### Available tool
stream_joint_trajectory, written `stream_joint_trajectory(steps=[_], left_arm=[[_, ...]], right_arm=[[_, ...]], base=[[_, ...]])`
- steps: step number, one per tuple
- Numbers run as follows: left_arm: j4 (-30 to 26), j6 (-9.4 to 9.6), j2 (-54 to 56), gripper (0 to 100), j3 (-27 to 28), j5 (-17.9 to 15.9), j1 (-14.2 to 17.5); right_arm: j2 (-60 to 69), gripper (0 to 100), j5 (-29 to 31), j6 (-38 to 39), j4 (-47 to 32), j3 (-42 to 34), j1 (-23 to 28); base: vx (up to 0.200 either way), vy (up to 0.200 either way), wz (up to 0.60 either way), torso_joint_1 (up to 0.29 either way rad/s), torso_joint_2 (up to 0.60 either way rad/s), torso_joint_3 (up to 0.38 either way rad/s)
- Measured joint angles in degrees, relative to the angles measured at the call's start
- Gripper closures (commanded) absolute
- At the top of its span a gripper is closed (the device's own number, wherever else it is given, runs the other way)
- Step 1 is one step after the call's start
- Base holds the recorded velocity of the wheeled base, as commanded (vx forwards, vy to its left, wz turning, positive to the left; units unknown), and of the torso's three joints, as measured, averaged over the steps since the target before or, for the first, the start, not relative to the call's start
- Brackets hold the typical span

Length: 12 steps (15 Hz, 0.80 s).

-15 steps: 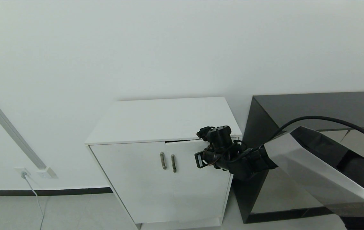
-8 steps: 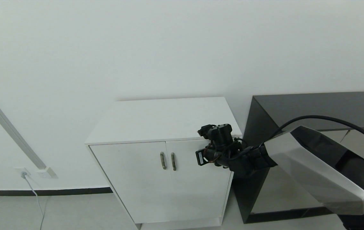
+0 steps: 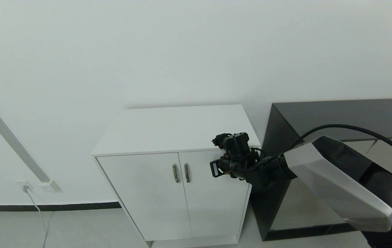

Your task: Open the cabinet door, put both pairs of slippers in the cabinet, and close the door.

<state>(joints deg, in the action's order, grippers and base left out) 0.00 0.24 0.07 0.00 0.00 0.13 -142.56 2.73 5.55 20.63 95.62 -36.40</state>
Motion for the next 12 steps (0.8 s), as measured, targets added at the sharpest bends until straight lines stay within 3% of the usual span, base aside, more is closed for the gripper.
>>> stream_joint_trajectory(steps=[7, 12], left_arm=[[0.00, 0.00, 0.00, 100, 0.00, 0.00, 0.05], [0.00, 0.00, 0.00, 100, 0.00, -0.02, 0.02]], right_arm=[[-0.13, 100, 0.09, 0.06, -0.18, 0.18, 0.05], [7.74, 100, -0.02, 0.57, 3.27, -11.40, -0.34]], base=[[0.000, 0.000, 0.00, 0.000, 0.00, 0.000], [0.000, 0.000, 0.00, 0.000, 0.00, 0.000]])
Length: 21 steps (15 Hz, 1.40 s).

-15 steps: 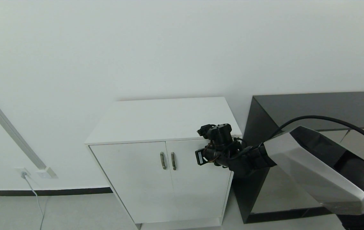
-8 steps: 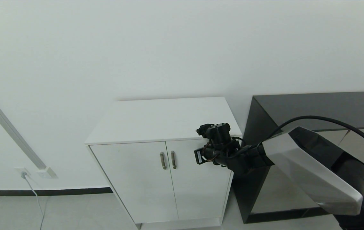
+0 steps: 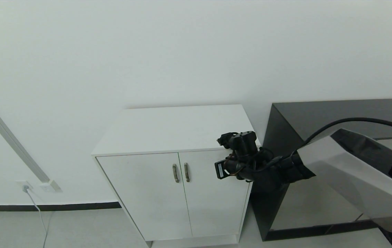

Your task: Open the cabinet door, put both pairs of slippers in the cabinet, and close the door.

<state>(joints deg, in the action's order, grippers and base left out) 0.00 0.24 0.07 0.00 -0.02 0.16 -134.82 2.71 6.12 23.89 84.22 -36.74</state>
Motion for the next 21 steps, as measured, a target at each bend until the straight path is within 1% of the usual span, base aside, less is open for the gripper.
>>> stream_joint_trajectory(steps=[2, 6, 8, 10, 13, 15, 17, 21], left_arm=[[0.00, 0.00, 0.00, 100, 0.00, 0.02, 0.00], [0.00, 0.09, 0.00, 100, 0.00, 0.02, 0.02], [0.00, 0.18, 0.00, 100, 0.00, 0.02, -0.02], [0.00, 0.16, 0.00, 100, 0.00, 0.02, -0.02], [0.00, 0.13, 0.00, 100, 0.00, 0.02, 0.00], [0.00, 0.11, 0.00, 100, 0.00, 0.02, 0.00], [0.00, 0.11, 0.00, 100, 0.00, 0.02, 0.00], [0.00, 0.09, 0.00, 100, 0.00, 0.02, -0.02]], right_arm=[[5.11, 100, 0.00, 0.17, 4.32, -8.31, 0.01], [18.03, 100, 0.00, 0.77, 14.56, -28.50, 1.24], [25.25, 100, 0.00, 0.80, 18.60, -38.45, 3.29], [32.48, 100, -0.06, 0.74, 21.10, -46.69, 7.40], [41.70, 100, -0.33, 0.45, 21.83, -54.52, 15.34], [46.86, 100, -0.63, 0.33, 21.74, -58.80, 19.43], [51.32, 100, -0.66, -0.07, 21.54, -62.89, 21.35], [59.54, 100, -0.60, -1.41, 21.19, -70.73, 22.31]], base=[[0.000, 0.000, 0.00, 0.000, 0.00, 0.000], [0.000, 0.000, 0.00, 0.000, 0.00, 0.000], [0.000, 0.000, 0.00, 0.000, 0.00, 0.000], [0.000, 0.000, 0.00, 0.000, 0.00, 0.000], [0.000, 0.000, 0.00, 0.000, 0.00, 0.000], [0.000, 0.000, 0.00, 0.000, 0.00, 0.000], [0.000, 0.000, 0.00, 0.000, 0.00, 0.000], [0.000, 0.000, 0.00, 0.000, 0.00, 0.000]])
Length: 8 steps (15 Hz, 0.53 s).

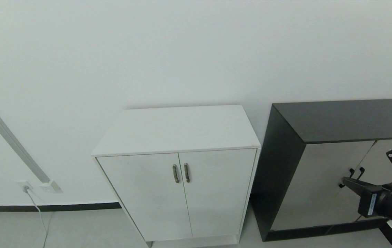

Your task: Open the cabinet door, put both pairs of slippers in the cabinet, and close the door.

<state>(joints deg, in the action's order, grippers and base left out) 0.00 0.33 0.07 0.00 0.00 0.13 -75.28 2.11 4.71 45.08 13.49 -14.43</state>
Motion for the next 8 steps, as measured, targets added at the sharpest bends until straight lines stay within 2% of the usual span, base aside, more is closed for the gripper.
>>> stream_joint_trajectory(steps=[4, 8], left_arm=[[0.00, 0.02, 0.00, 100, 0.00, 0.00, 0.00], [0.00, 0.00, 0.00, 100, 0.00, -0.05, 0.05]], right_arm=[[8.13, 100, 0.02, -0.46, -4.46, -4.95, 0.88], [18.01, 100, -0.12, -1.32, -16.15, -6.06, 1.35]], base=[[0.000, 0.000, 0.00, 0.000, 0.00, 0.000], [0.000, 0.000, 0.00, 0.000, 0.00, 0.000]])
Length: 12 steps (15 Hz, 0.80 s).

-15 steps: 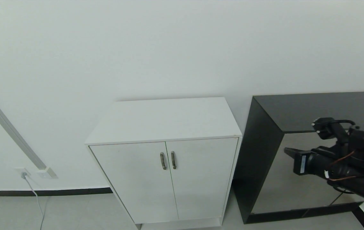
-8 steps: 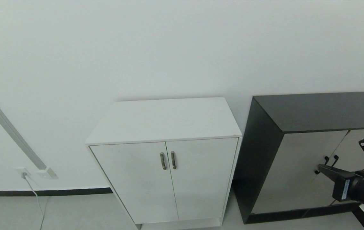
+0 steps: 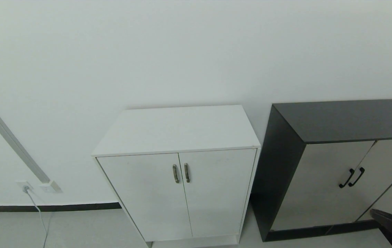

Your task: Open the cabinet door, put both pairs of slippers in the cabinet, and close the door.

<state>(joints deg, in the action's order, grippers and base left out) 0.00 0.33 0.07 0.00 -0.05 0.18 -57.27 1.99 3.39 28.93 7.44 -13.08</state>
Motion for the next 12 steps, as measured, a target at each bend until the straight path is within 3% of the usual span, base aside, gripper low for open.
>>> stream_joint_trajectory(steps=[4, 12], left_arm=[[0.00, 0.00, 0.00, 100, 0.00, -0.02, -0.05], [0.00, 0.00, 0.00, 100, 0.00, -0.02, 0.02]], right_arm=[[9.97, 100, -2.78, -2.28, -13.41, -0.17, 0.02], [14.06, 100, -4.78, -2.24, -21.19, -7.14, -0.32]], base=[[0.000, 0.000, 0.00, 0.000, 0.00, 0.000], [0.000, 0.000, 0.00, 0.000, 0.00, 0.000]])
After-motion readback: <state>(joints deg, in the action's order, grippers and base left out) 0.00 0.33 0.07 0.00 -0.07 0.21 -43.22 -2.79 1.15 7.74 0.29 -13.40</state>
